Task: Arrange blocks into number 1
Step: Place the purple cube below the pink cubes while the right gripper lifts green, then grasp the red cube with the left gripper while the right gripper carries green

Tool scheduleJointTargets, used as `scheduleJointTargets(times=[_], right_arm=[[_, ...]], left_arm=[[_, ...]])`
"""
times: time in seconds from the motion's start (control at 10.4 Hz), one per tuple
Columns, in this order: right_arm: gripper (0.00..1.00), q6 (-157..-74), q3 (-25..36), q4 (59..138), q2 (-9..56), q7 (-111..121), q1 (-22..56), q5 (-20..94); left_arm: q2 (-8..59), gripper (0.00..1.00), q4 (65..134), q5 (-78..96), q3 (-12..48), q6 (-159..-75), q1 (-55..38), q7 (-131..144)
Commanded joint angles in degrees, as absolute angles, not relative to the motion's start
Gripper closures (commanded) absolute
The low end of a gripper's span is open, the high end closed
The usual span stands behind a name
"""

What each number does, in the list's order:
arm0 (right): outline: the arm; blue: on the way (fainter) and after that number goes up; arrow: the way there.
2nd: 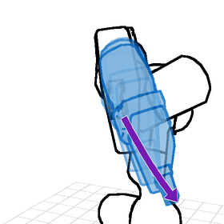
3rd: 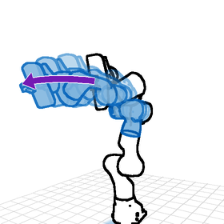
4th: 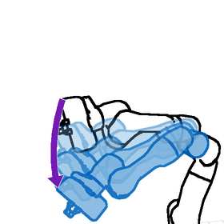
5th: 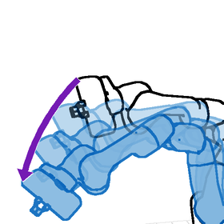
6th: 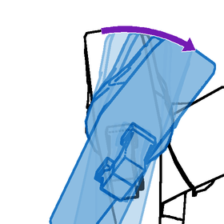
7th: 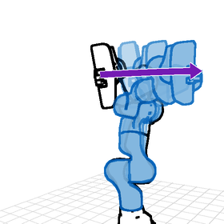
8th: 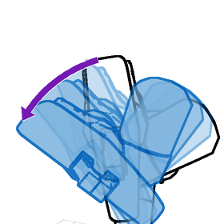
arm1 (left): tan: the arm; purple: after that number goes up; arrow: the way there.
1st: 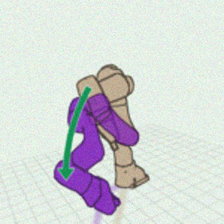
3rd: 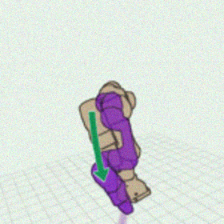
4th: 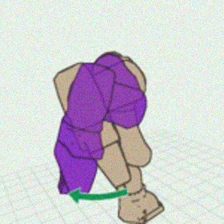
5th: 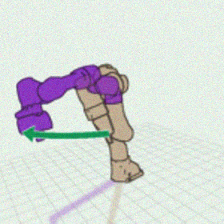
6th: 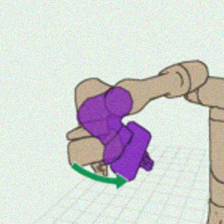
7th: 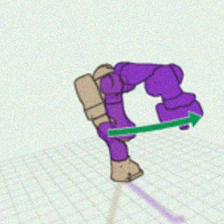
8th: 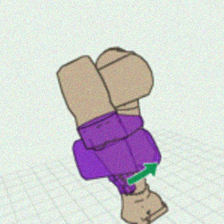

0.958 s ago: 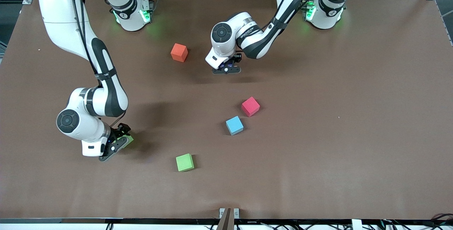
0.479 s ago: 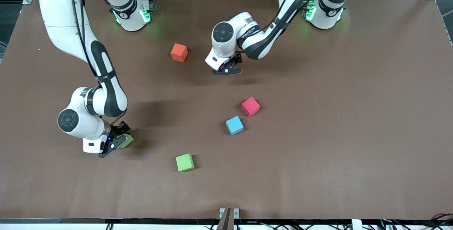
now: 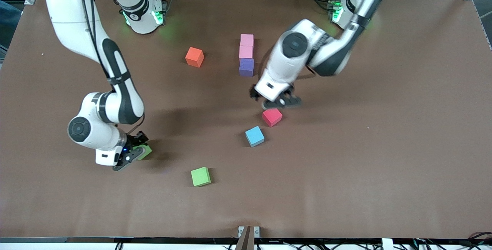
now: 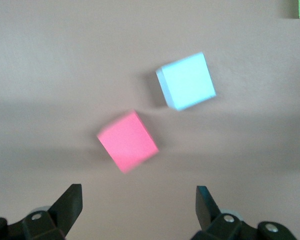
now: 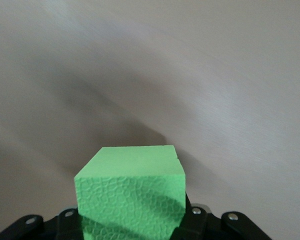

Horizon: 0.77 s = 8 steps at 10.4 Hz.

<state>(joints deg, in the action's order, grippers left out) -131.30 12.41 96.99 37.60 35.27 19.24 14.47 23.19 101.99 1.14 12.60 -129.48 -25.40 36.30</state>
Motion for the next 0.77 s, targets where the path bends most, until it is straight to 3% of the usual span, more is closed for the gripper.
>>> scheduleJointTargets(times=[0.0, 0.29, 0.67], right_arm=[[1.00, -130.2, 12.6, 98.3, 34.8, 20.8, 26.7, 15.0], [1.00, -130.9, 12.8, 98.0, 35.1, 0.0, 37.1, 14.2], [1.00, -129.9, 12.8, 99.7, 34.9, -28.3, 51.7, 14.2]], left_arm=[[26.0, 0.00, 100.6, 1.0, 9.7, -130.5, -24.7, 16.7], [30.2, 0.00, 100.5, 0.9, 9.1, -135.3, -25.0, 4.1], [31.7, 0.00, 101.0, 0.6, 9.1, -135.6, -28.1, 0.6]])
